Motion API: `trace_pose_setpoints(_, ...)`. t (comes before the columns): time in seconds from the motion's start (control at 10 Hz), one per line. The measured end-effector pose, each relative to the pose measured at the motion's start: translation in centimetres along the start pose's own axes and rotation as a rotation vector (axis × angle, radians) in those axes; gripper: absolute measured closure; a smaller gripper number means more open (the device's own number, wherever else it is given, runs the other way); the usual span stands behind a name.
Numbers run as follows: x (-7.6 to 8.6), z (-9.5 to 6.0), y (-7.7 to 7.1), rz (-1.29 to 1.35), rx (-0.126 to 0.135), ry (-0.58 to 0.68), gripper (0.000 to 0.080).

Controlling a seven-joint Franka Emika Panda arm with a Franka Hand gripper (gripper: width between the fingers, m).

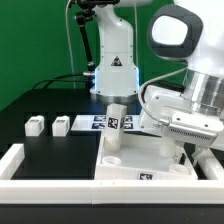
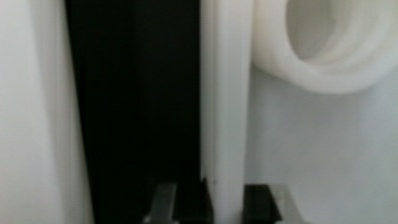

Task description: Assemble square table

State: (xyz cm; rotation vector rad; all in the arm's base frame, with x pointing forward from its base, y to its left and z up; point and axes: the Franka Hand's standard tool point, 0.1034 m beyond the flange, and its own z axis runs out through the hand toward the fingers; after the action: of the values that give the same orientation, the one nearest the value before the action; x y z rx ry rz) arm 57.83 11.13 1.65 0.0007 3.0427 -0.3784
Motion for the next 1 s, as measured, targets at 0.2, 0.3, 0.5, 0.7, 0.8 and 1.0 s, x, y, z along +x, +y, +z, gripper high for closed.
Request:
trace_pose_setpoints(0.2,0.2,0.3,-0.2,0.005,-0.006,-0.002,0.0736)
trace_pose_setpoints(0.3,0.2,0.3,-0.2,0.005,-0.005,-0.002,0.0661)
trace_pose_setpoints(0.5,0.1,0.4,-0.6,0.009,0.001,-0.001,0.0450)
trace_pose_setpoints(0.7,-0.1,0.5,-1.6,0.021,0.014,0.001,0.0252)
trace_pose_setpoints(0.8,-0.1,0.5,-1.8,0.023,0.017,0.002,0.0170)
trace_pose_setpoints(1.0,-0.1,0.6,-2.0,0.025,0.018,0.002,0.0154)
